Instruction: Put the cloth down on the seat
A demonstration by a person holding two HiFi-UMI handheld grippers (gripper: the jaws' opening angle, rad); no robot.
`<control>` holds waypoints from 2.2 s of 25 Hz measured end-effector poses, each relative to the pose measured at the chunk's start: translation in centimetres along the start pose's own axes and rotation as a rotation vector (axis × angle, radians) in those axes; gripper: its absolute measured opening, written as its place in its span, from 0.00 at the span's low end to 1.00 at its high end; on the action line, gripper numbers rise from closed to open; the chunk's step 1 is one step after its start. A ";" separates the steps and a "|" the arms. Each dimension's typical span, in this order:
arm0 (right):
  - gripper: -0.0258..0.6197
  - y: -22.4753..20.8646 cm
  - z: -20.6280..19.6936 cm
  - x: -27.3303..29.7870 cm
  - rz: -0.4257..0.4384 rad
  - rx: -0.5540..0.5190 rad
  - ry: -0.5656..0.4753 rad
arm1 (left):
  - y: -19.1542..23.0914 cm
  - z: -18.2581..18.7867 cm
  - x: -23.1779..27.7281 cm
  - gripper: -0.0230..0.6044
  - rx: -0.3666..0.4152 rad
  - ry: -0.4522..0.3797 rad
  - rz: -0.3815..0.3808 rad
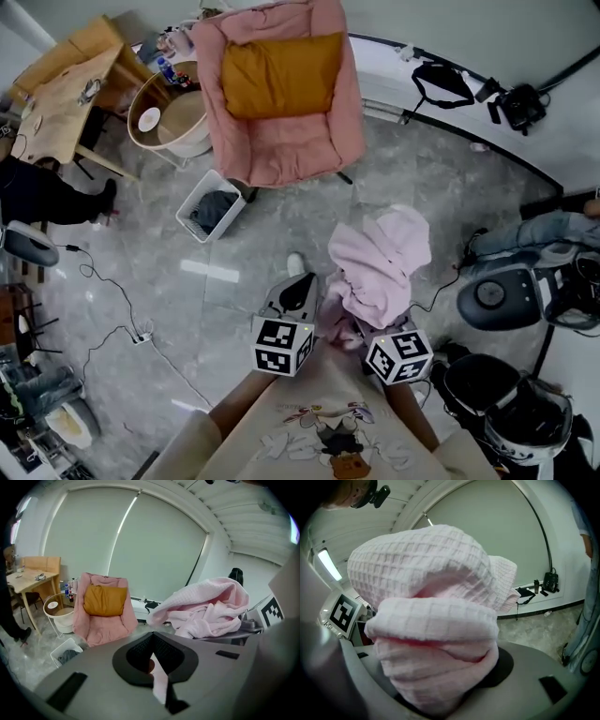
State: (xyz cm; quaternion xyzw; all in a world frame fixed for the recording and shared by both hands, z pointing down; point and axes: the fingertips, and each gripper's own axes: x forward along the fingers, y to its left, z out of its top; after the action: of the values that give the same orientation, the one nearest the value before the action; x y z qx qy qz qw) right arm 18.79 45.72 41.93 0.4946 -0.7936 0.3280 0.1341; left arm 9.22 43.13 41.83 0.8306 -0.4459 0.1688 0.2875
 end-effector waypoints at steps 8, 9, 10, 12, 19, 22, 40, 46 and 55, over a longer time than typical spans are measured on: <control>0.52 1.3 7.1 7.3 -0.012 -0.022 -0.013 | 7.0 7.1 2.6 0.04 -0.025 -0.049 -0.005; 0.52 1.6 7.8 8.2 -0.011 -0.026 -0.016 | 8.0 7.8 2.7 0.04 -0.027 -0.055 -0.001; 0.52 1.9 8.5 9.2 -0.009 -0.030 -0.018 | 9.0 8.5 2.8 0.04 -0.029 -0.059 0.002; 0.52 2.6 9.7 11.1 -0.004 -0.032 -0.021 | 11.1 9.5 3.0 0.04 -0.034 -0.063 0.011; 0.53 4.5 12.3 16.9 0.019 -0.045 -0.005 | 17.1 11.8 3.3 0.04 -0.070 -0.095 0.049; 0.53 5.0 12.5 17.9 0.015 -0.044 0.008 | 18.1 11.6 3.3 0.04 -0.089 -0.086 0.048; 0.53 4.0 15.6 24.0 0.060 -0.016 0.027 | 22.5 14.2 5.6 0.04 -0.083 -0.082 0.119; 0.53 2.1 19.2 28.0 0.100 -0.018 0.034 | 24.3 17.5 9.8 0.04 -0.066 -0.061 0.143; 0.53 -2.4 26.0 33.7 0.139 -0.017 0.037 | 26.9 24.3 16.3 0.04 -0.039 -0.046 0.190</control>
State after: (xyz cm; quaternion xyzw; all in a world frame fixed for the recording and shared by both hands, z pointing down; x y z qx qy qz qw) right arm 7.83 4.51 41.47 0.4311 -0.8262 0.3386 0.1298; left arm -3.83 5.65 40.44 0.7826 -0.5323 0.1676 0.2760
